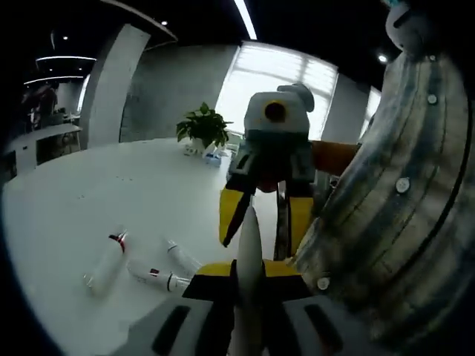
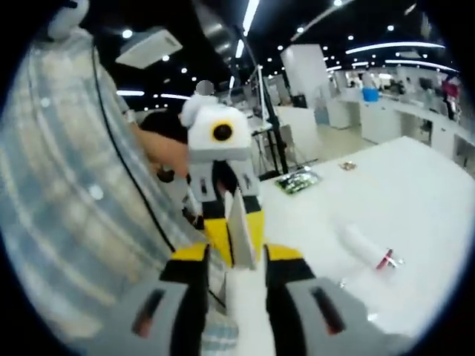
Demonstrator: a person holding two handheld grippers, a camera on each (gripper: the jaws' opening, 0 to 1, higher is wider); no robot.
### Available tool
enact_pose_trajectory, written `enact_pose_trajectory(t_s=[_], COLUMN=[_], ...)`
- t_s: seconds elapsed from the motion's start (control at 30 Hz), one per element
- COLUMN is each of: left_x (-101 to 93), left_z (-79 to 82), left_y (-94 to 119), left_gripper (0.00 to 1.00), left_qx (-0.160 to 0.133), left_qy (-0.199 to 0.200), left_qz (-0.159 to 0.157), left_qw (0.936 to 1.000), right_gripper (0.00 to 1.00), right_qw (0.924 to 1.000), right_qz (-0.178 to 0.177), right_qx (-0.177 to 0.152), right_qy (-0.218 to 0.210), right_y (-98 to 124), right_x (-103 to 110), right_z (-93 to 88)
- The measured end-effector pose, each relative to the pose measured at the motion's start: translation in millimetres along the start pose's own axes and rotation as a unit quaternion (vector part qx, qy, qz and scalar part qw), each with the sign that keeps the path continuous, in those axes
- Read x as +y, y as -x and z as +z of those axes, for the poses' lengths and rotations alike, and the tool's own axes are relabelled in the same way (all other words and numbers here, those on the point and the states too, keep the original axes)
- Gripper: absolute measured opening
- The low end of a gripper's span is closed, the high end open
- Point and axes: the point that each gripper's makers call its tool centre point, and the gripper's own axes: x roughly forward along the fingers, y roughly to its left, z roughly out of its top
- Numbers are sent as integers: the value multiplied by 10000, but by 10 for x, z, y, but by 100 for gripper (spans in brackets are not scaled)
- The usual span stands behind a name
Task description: Arrange the skincare products in the storage area until every visible bottle or jar stands upright without overlapping.
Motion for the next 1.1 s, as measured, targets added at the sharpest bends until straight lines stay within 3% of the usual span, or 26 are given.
enact_pose_trajectory(t_s=[0.1, 0.2, 0.27, 0.33, 0.47, 0.57, 0.67, 0.73, 0.83, 1.0, 1.1], left_x=[-43, -87, -87, -80, -96, -82, -106, -79, -89, -128, -103], left_z=[-69, -94, -98, -122, -156, -183, -217, -243, -277, -284, -276], left_y=[-31, -75, -87, -94, -116, -115, -109, -67, 0, 106, 150], left_gripper=[9, 10, 10, 10, 11, 12, 12, 13, 13, 14, 15], left_qx=[229, 367, 399, 472, 493, 515, 497, 365, 223, 17, -169], left_qy=[-329, -399, -422, -420, -375, -545, -595, -577, -446, -311, -216], left_qz=[-81, -145, -141, -138, -172, -37, 69, 336, 528, 828, 1045], left_qw=[9992, 9984, 9982, 9979, 9979, 9972, 9970, 9971, 9974, 9961, 9941], right_gripper=[17, 11, 9, 8, 4, 3, 2, 1, 1, 1, 1], right_qw=[9999, 9980, 9978, 9951, 9927, 9886, 9767, 9694, 9659, 9479, 9437], right_qz=[89, -15, 104, 10, -14, -125, -52, -19, 67, 316, 414], right_qx=[105, 411, 499, 705, 904, 1067, 1491, 1659, 1778, 2116, 2225], right_qy=[79, 475, 419, 698, 796, 1058, 1544, 1808, 1881, 2358, 2414], right_y=[-38, -75, -110, -115, -127, -146, -187, -242, -310, -379, -408], right_x=[38, 17, 84, 73, 113, 103, 145, 161, 193, 288, 286], right_z=[-7, -81, -105, -154, -180, -193, -201, -191, -167, -103, -75])
